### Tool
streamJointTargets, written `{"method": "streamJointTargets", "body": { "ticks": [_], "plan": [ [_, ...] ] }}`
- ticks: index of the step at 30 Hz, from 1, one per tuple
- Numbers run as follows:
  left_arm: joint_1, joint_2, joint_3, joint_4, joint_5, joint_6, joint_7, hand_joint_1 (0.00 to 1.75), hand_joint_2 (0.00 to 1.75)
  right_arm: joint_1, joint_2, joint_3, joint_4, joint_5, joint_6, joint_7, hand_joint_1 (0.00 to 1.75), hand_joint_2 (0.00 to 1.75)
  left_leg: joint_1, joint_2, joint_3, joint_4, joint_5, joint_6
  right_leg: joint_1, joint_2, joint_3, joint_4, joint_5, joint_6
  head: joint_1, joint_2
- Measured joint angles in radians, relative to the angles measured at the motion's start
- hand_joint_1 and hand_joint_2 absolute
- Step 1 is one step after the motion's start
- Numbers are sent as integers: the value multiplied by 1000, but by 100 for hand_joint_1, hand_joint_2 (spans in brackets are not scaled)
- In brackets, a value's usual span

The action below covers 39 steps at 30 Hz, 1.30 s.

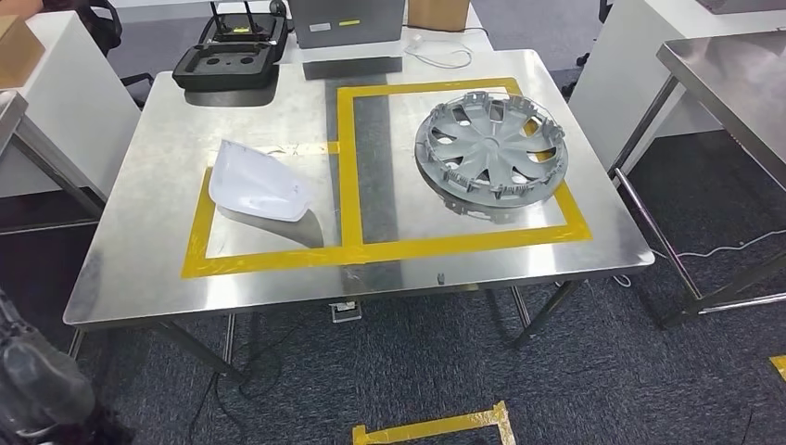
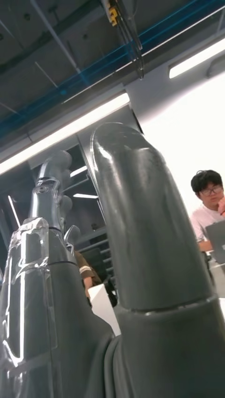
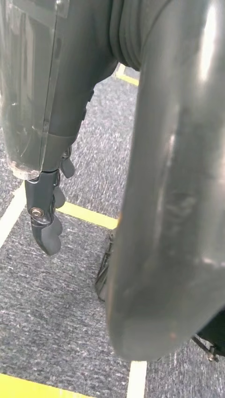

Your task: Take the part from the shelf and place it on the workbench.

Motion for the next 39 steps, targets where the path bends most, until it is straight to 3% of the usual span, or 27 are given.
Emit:
{"method": "streamJointTargets", "body": {
  "ticks": [1,2,5,6,7,8,9,11,13,15,16,17,18,20,21,22,24,25,27,28,30,32,34,36,37,38,39],
  "plan": [
    [0,0,0,2,13,0,-4,0,0,2,0,0,0,-6,-2,-2,0,0,1,0,-14,8,-8,-6,0,-2,-13,0,5,-7,-2,0],
    [1,-1,0,5,29,0,-10,0,0,4,-1,-1,0,-12,-6,-6,0,0,3,-1,-32,32,-37,-12,-1,-5,-28,-1,13,-15,-5,0],
    [3,-4,1,16,73,0,-32,0,0,11,-4,-3,1,-27,-15,-19,0,0,8,0,-91,214,-202,-23,6,-11,-79,4,48,-38,-24,0],
    [3,-5,2,20,81,0,-35,0,0,13,-5,-3,1,-30,-15,-21,0,0,9,0,-103,284,-234,-23,10,-11,-96,8,60,-41,-30,0],
    [4,-6,2,25,84,0,-34,0,0,13,-5,-3,0,-32,-14,-22,0,0,9,0,-103,333,-238,-21,13,-11,-114,12,71,-43,-34,0],
    [5,-6,2,28,82,0,-30,0,0,14,-4,-3,0,-32,-13,-21,0,0,8,0,-89,352,-217,-18,17,-11,-132,16,82,-44,-36,0],
    [5,-6,2,31,77,0,-24,0,0,15,-2,-3,0,-32,-12,-18,0,0,5,0,-57,333,-181,-12,20,-11,-147,19,93,-44,-38,0],
    [4,-6,3,32,61,0,-9,0,0,15,4,-3,0,-28,-10,-8,0,0,-5,1,58,203,-137,7,25,-9,-167,23,112,-43,-38,0],
    [0,-6,3,29,45,0,6,0,0,15,10,-3,0,-25,-9,3,0,0,-17,6,176,41,-142,26,26,-6,-176,25,132,-37,-41,0],
    [-3,-6,4,27,33,0,20,0,0,16,14,-3,0,-25,-7,14,0,0,-21,5,214,-33,-144,34,28,-4,-186,25,156,-30,-45,0],
    [-4,-6,5,27,29,0,23,0,0,17,14,-3,0,-26,-7,17,0,0,-17,3,206,-41,-141,35,29,-4,-197,27,159,-26,-48,0],
    [-3,-7,6,27,27,0,26,0,0,19,14,-3,0,-27,-7,20,0,0,-13,1,195,-46,-133,38,30,-3,-212,42,139,-20,-47,0],
    [-2,-7,6,27,26,0,28,0,0,20,13,-3,0,-28,-7,21,0,0,-8,-1,179,-49,-125,41,29,-3,-233,79,96,-13,-45,0],
    [0,-8,7,29,25,0,29,0,0,22,14,-3,0,-30,-6,25,0,0,-5,-3,141,-42,-104,46,22,-4,-278,217,-27,2,-36,0],
    [0,-8,7,30,25,0,29,0,0,22,14,-3,1,-31,-6,28,0,0,-5,-2,122,-36,-93,46,17,-4,-291,296,-68,7,-33,0],
    [0,-8,8,31,25,0,30,0,0,22,14,-3,1,-33,-6,31,0,0,-4,-2,101,-28,-81,44,13,-4,-296,358,-78,12,-32,0],
    [0,-8,8,32,23,0,32,0,0,21,13,-3,1,-37,-6,35,0,0,-4,-2,57,-12,-59,39,6,-4,-265,391,-29,16,-26,0],
    [0,-8,8,32,21,0,35,0,0,20,13,-3,1,-38,-6,36,0,0,-4,-2,36,-6,-48,35,4,-4,-224,353,2,16,-23,0],
    [-2,-8,8,30,18,0,42,0,0,17,11,-3,1,-39,-6,32,0,0,-5,-1,12,1,-29,27,4,-4,-94,192,14,11,-16,0],
    [-3,-8,9,29,16,0,46,0,0,14,10,-3,1,-37,-5,28,0,0,-7,0,6,3,-20,21,5,-3,-35,107,2,7,-15,0],
    [-6,-8,9,25,12,0,55,0,0,10,10,-4,0,-32,-6,15,0,0,-10,4,-9,7,-2,11,5,-3,19,9,-16,-2,-16,0],
    [-6,-6,10,22,9,0,64,0,0,13,13,-4,0,-27,-8,2,0,0,-10,4,-34,25,-8,0,2,-6,4,-5,-15,-15,-24,0],
    [-5,-4,10,21,8,0,69,0,0,20,16,-4,0,-24,-10,-8,0,0,-4,0,-73,111,-86,-12,2,-12,-16,-7,0,-32,-35,0],
    [-4,-2,11,20,8,0,72,0,0,23,15,-3,0,-23,-11,-13,0,0,2,-1,-122,259,-176,-21,7,-18,-38,-3,15,-40,-46,0],
    [-4,-2,11,21,8,0,74,0,0,24,15,-3,0,-22,-11,-12,0,0,3,0,-137,317,-192,-23,10,-22,-49,1,20,-42,-49,0],
    [-4,-2,11,21,7,0,75,0,0,24,15,-3,0,-20,-10,-9,0,0,3,1,-136,345,-186,-23,13,-27,-59,5,25,-43,-50,0],
    [-3,-1,11,21,6,0,75,0,0,25,15,-3,0,-19,-10,-5,0,0,2,4,-115,332,-164,-21,15,-33,-67,10,28,-43,-51,0]
  ]
}}
